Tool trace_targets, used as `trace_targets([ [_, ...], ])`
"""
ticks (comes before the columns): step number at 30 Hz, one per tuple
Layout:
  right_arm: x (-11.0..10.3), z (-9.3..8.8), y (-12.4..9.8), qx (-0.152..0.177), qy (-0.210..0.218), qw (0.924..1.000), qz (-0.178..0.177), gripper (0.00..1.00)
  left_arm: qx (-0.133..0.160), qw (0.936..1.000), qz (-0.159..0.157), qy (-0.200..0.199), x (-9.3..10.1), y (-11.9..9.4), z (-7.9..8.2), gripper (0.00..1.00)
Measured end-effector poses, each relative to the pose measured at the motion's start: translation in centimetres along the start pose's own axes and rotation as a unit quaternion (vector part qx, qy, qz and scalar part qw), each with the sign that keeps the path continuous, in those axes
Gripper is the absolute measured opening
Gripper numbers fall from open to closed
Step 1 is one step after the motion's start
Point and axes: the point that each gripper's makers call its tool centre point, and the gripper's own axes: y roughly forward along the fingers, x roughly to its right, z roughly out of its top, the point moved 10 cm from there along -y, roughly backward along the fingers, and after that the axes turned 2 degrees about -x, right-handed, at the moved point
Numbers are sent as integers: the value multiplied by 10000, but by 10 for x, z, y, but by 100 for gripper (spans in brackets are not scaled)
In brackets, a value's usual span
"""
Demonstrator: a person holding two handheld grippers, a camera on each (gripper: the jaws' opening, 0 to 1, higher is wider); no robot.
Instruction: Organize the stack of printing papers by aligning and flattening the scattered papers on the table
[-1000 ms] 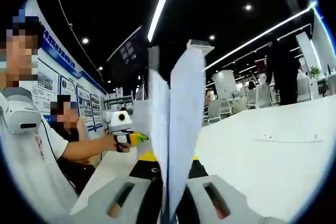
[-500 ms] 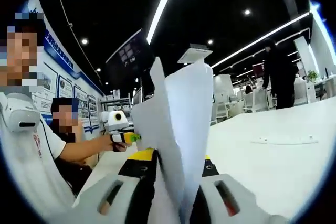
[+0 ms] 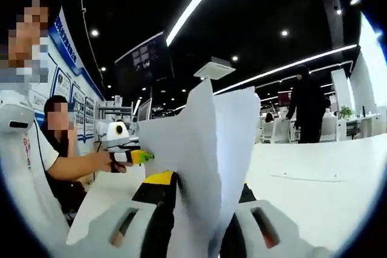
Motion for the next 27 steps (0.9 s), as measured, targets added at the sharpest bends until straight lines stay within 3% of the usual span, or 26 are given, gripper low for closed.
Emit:
trace_targets([
  [2,-4,1,1,36,-44,9996,260,0,49,9999,-124,67,2,1,0,11],
  [3,-4,3,2,55,-53,9998,162,0,27,9999,-138,42,5,3,0,7],
  [5,-2,18,7,9,-404,9992,-44,0,47,9987,59,509,4,8,10,6],
  [9,-8,48,9,277,-535,9981,-87,0,491,9985,110,217,1,5,37,8],
  [10,-9,45,8,292,-603,9977,-80,0,477,9985,146,216,0,4,36,13],
  [11,-9,36,9,425,-469,9980,71,8,366,9992,120,120,-1,1,25,20],
  [12,-4,18,9,519,49,9986,79,18,197,9998,-1,-83,0,-1,13,23],
  [13,0,8,8,402,191,9990,44,19,-25,9995,-13,-330,-1,-2,2,25],
  [14,4,-1,8,90,166,9998,0,13,-163,9994,-90,-307,-2,-2,-5,25],
  [17,4,4,10,227,43,9997,37,5,182,9997,-63,-151,-3,-1,8,23],
  [19,-6,19,11,216,-296,9990,250,0,242,9994,-126,225,-2,-1,21,7],
  [20,-10,23,10,293,-476,9980,298,0,289,9992,-97,264,2,-2,25,8],
  [22,-14,20,7,347,-528,9977,227,0,421,9984,-105,354,7,-6,21,7],
  [25,-9,-8,5,415,-340,9985,131,0,367,9983,-91,443,13,-9,0,10],
  [26,-9,-8,5,478,-278,9984,112,4,409,9981,-79,450,14,-10,-2,13],
  [27,-8,-8,5,593,47,9982,108,14,467,9985,-33,281,14,-12,0,18],
])
